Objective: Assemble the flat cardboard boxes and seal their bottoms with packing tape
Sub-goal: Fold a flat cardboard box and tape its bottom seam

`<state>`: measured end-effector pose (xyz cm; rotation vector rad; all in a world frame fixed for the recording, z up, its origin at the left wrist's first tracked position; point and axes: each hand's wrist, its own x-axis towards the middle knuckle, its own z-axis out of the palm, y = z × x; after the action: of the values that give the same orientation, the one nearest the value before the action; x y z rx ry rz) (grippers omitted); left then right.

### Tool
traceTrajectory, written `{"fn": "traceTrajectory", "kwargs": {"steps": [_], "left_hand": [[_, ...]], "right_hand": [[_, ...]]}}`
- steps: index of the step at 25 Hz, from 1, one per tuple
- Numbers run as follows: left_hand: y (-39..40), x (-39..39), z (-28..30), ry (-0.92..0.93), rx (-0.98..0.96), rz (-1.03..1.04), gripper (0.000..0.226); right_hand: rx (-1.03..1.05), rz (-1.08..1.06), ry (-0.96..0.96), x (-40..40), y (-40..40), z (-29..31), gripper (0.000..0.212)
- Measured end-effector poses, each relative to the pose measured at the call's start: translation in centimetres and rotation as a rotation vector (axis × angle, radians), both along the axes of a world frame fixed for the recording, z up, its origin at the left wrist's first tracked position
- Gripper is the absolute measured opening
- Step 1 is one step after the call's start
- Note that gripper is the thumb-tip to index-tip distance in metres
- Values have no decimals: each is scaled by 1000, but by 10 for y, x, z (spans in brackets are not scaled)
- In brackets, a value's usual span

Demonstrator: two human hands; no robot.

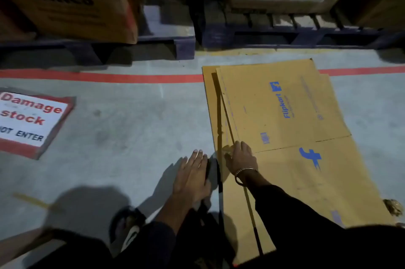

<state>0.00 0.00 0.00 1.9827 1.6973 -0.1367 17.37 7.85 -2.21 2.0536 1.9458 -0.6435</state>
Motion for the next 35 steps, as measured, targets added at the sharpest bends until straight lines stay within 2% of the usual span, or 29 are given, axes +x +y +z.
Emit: {"fn": "traceTrajectory", "kwargs": {"steps": [3, 6, 9, 13, 17, 19, 20, 22, 24, 26, 27, 30, 32, 35], "left_hand": [[26, 20, -38, -103, -64, -33, 87], [48, 47, -66, -165, -94, -105, 93], [54, 59, -91, -194, -174, -150, 99], [45, 65, -108, -149, -178, -157, 99], [51, 57, -102, -189, -225, -190, 95], [59, 53, -98, -235, -287, -176, 94], [63, 54, -91, -291, -328, -105, 92], [67, 65, -71, -581, -460, 241, 80], [68, 84, -37, -892, -602, 593, 52], [75, 96, 7, -1056, -716, 774, 33], [82, 97, 30, -1113, -703, 818, 29], [104, 85, 114, -1116, -566, 868, 37], [108, 68, 166, -1070, -391, 743, 34], [98, 34, 227, -954, -135, 553, 23]], "right_hand": [[14, -215, -37, 13, 26, -29, 85], [-96, -351, -112, 30, 38, -51, 117], [-113, -421, -53, 52, 32, -68, 136], [-109, -338, -57, 66, 42, -76, 125], [-141, -282, -93, 51, 48, -64, 116], [-92, -242, -124, 40, 46, -48, 92], [-25, -214, -111, 36, 46, -36, 71], [107, -189, -77, 26, 51, -4, 37], [197, -226, -45, 10, 66, 35, 25], [272, -286, 18, -11, 88, 75, 20], [319, -315, 60, -18, 101, 97, 17], [416, -415, 208, -31, 128, 175, 15], [470, -439, 320, -43, 134, 226, 27], [527, -411, 426, -69, 130, 286, 31]]}}
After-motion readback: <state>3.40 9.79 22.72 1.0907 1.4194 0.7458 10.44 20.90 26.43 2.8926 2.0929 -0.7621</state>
